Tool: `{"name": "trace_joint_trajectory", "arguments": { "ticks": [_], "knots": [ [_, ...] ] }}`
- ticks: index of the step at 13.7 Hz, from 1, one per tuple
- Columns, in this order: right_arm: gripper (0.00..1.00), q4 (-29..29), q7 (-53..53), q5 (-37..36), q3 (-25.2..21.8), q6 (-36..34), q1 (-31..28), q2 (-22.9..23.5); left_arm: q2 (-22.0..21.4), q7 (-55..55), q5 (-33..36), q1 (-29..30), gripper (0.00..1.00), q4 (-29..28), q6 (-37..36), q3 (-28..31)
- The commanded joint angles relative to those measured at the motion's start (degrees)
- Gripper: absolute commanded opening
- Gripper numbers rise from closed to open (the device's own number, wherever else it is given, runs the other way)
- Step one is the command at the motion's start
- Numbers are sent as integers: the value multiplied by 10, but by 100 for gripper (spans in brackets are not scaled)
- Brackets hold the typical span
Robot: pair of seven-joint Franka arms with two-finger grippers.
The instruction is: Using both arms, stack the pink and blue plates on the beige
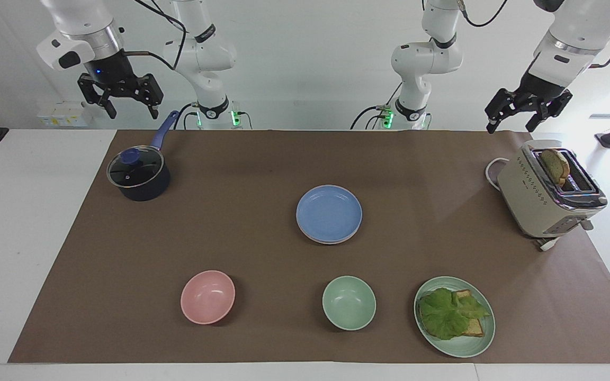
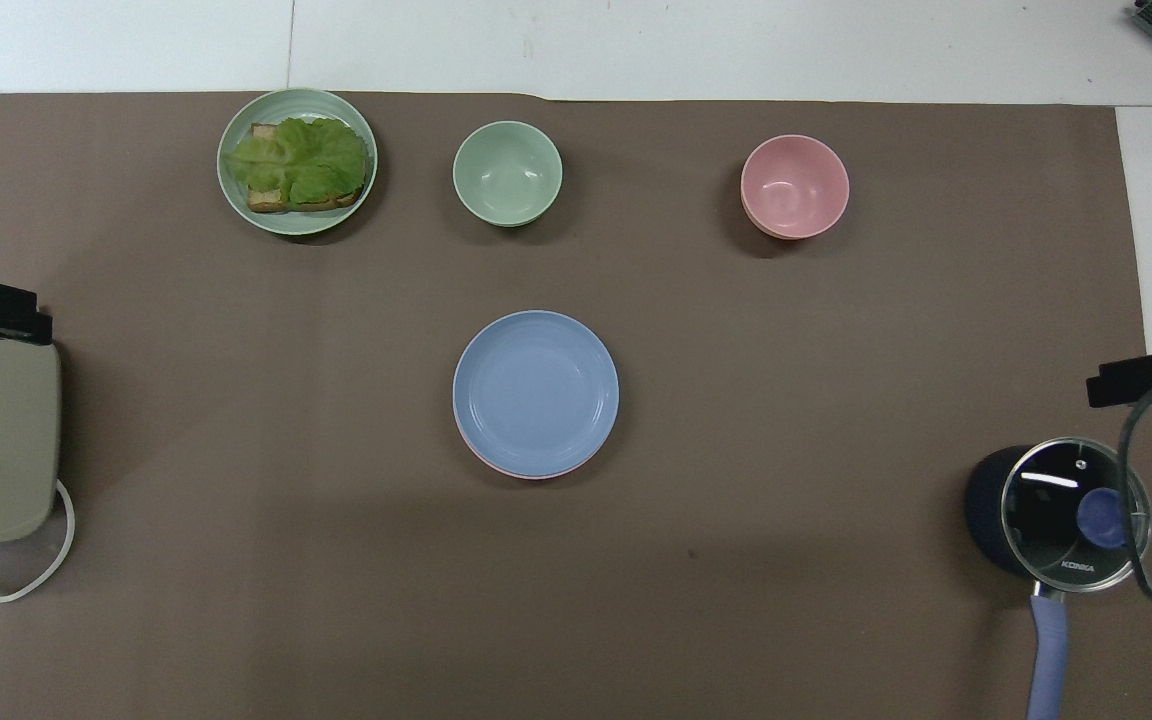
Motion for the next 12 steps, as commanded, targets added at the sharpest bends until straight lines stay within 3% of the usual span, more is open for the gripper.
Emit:
{"name": "trace_joint_trajectory", "arguments": {
  "ticks": [1,12],
  "knots": [
    [100,-4,-12,-11,3,1,-6,-7,-5,6,8,7,100,-6,-4,-6],
    [100,21,-16,-13,1,-31,-9,5,-5,6,8,7,100,-6,-4,-6]
  ]
}}
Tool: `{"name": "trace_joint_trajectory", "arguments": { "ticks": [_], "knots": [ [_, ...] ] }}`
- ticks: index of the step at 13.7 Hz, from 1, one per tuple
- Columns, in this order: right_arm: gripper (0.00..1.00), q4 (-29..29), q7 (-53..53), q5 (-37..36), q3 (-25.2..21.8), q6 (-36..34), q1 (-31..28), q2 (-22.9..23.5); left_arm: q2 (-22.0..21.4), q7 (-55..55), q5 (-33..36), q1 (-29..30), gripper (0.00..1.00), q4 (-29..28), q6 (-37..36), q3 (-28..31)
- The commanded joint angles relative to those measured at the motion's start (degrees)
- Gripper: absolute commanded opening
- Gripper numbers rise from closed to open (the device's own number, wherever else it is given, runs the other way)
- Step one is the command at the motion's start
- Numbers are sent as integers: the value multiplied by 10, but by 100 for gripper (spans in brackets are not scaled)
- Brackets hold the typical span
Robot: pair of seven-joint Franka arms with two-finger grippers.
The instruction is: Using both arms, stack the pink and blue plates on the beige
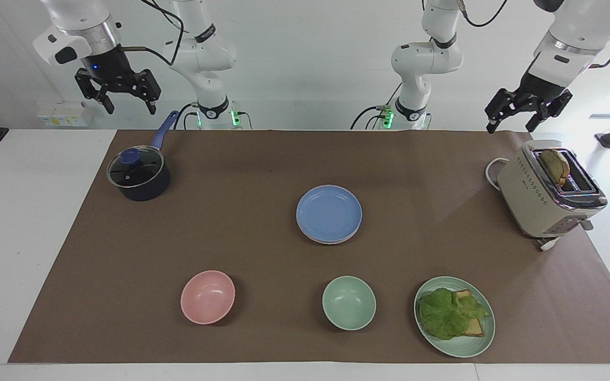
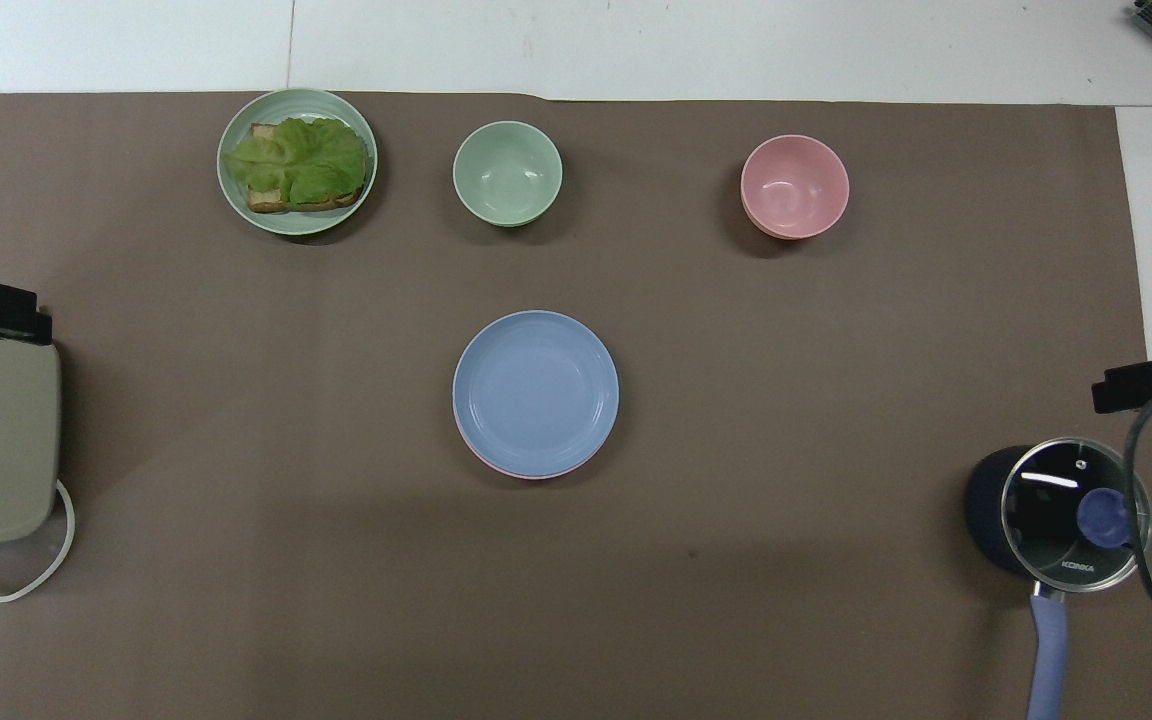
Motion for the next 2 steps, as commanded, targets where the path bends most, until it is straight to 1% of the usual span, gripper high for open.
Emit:
{"name": "trace_joint_trajectory", "arguments": {
  "ticks": [1,2],
  "knots": [
    [100,6,-16,-11,1,-7,-5,3,-5,6,8,7,100,-6,-4,-6],
    [100,6,-16,-11,1,-7,-4,3,-5,6,8,7,100,-6,-4,-6]
  ]
}}
